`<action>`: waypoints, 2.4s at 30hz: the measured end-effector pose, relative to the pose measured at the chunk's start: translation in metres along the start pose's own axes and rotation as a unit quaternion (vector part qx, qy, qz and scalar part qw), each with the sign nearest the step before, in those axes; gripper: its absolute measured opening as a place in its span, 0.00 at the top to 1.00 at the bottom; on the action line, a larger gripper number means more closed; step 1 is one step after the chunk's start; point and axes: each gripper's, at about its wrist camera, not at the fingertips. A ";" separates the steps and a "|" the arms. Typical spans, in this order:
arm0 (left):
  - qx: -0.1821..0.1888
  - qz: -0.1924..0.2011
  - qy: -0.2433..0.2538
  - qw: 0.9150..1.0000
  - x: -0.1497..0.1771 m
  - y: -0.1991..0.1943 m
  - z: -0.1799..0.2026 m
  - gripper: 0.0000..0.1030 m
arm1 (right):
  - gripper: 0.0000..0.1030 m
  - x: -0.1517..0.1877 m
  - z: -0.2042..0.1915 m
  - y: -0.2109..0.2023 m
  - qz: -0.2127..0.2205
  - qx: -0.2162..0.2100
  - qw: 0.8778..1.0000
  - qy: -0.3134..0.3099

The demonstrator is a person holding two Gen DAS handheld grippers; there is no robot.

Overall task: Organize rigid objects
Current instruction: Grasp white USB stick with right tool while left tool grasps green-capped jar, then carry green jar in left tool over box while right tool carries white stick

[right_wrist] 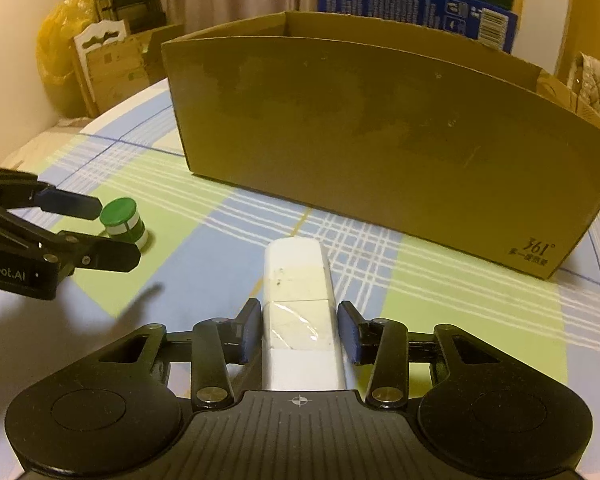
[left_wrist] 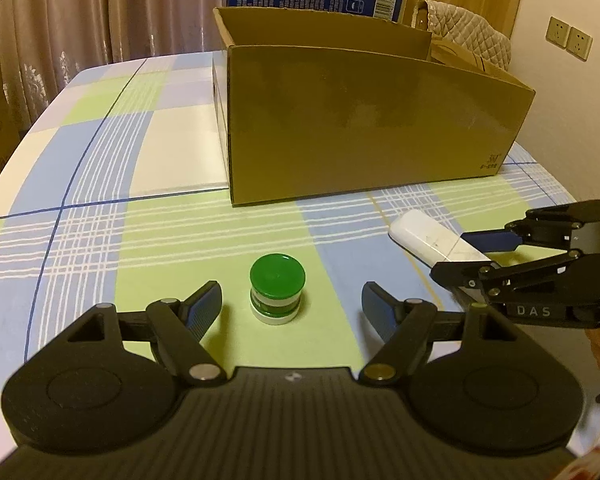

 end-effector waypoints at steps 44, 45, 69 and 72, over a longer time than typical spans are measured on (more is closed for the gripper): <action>-0.013 0.003 -0.018 1.000 -0.003 -0.055 0.051 0.75 | 0.64 0.013 0.013 -0.110 0.042 0.045 0.991 0.118; -0.012 0.004 -0.019 1.000 -0.004 -0.058 0.053 0.75 | 0.64 0.012 0.013 -0.115 0.044 0.047 0.991 0.119; 0.010 0.014 -0.003 1.000 -0.023 -0.097 0.090 0.76 | 0.64 0.002 0.036 -0.172 0.068 0.075 0.986 0.130; 0.013 0.017 0.003 1.000 -0.031 -0.098 0.092 0.75 | 0.64 -0.005 0.043 -0.177 0.073 0.077 0.987 0.124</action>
Point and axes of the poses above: each gripper's, at about its wrist camera, not at the fingertips, and y roughly the way its jaws point, z to its right, x to its underside, and after that the axes turned 11 degrees about -y, right-handed
